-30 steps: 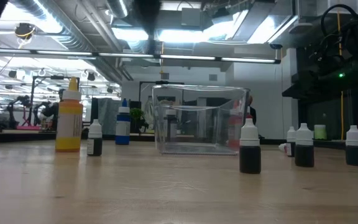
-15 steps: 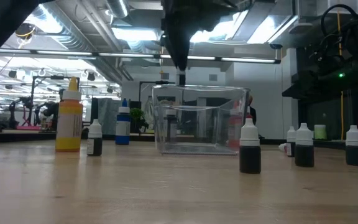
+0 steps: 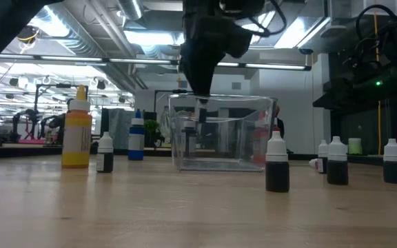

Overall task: Pick & Place food coloring
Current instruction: Put the bottom small blue food coloring bottle into the bottom of the bin

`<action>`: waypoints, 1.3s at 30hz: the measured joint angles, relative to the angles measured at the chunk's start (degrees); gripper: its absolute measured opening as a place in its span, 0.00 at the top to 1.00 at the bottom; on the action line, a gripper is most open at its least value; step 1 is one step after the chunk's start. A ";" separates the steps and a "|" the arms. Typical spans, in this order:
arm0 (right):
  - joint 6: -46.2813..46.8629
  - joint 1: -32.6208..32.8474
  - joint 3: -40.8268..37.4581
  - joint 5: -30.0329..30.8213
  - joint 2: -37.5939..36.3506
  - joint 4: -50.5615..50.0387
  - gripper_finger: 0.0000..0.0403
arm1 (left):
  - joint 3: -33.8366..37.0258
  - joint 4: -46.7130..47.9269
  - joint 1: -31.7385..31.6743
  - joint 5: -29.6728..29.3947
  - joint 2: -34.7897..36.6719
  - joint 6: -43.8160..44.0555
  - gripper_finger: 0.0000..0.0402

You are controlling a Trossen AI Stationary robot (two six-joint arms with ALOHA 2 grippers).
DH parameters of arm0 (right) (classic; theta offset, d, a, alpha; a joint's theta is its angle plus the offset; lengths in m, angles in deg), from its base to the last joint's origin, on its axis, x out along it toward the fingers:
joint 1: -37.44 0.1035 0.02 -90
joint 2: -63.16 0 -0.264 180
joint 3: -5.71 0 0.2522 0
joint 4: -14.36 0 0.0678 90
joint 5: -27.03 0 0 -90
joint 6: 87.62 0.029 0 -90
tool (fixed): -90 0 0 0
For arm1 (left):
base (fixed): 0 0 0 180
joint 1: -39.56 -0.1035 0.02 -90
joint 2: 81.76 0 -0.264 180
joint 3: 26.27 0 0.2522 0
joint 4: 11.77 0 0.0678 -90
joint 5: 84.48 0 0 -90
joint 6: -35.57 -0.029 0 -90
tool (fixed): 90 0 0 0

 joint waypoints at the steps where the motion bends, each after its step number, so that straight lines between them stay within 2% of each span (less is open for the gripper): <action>1: 0.00 0.00 0.00 0.00 0.00 0.00 0.32 | 0.71 -1.26 0.01 0.63 0.06 0.31 0.89; 28: 0.00 0.02 -0.01 0.00 0.00 -0.01 0.32 | 11.26 -9.15 2.44 1.98 0.17 8.18 0.90; 39: 0.00 0.00 0.00 0.00 0.00 -0.01 0.32 | 14.00 -12.02 2.78 4.94 0.19 10.15 0.89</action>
